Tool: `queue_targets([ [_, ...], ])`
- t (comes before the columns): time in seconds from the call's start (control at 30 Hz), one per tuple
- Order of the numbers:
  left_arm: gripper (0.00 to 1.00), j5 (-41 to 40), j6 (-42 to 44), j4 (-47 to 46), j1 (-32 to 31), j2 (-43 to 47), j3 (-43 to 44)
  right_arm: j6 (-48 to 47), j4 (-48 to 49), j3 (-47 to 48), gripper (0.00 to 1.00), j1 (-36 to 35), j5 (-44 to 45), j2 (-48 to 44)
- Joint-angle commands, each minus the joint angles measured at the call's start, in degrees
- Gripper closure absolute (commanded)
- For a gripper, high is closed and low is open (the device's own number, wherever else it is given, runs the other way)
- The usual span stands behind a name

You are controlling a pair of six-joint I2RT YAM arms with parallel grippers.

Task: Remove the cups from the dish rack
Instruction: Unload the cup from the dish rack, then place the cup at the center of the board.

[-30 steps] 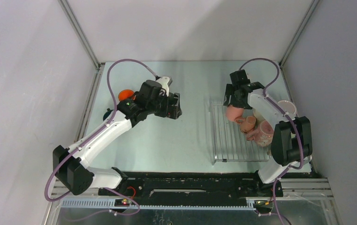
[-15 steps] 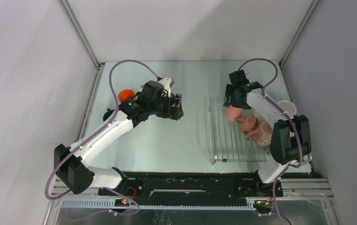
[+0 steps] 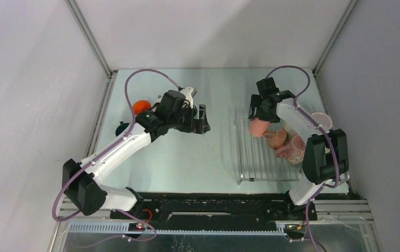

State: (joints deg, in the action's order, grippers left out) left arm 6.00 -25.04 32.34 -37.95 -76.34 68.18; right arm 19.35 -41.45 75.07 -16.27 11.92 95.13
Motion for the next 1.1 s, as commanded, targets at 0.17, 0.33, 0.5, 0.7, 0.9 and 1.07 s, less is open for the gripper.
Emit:
queue_targets([
  [0.17, 0.0, 5.6, -5.3, -6.5, -0.3, -0.7, 0.5, -0.1, -1.9, 5.7, 0.7, -0.2, -3.6, -5.0],
  [0.33, 0.0, 7.6, -7.3, -9.5, -0.3, -0.9, -0.3, 0.6, -3.0, 6.5, 0.71, 0.1, -5.4, -6.7],
  [0.5, 0.0, 10.6, -10.5, -13.9, -0.4, -1.0, -1.6, 1.5, -4.4, 7.7, 0.72, 0.1, -8.1, -9.1],
  [0.7, 0.0, 13.8, -14.6, -20.6, -0.3, -0.4, -4.4, 2.9, -5.5, 9.1, 0.72, 0.0, -12.2, -13.0],
  [0.9, 0.0, 17.1, -21.2, -31.6, -0.3, -0.3, -8.8, 6.1, -4.1, 10.1, 0.72, -0.1, -21.5, -15.9],
  [1.07, 0.0, 19.2, -27.5, -42.2, -0.3, -0.4, -12.3, 11.1, 0.5, 10.1, 0.72, -1.2, -30.8, -16.9],
])
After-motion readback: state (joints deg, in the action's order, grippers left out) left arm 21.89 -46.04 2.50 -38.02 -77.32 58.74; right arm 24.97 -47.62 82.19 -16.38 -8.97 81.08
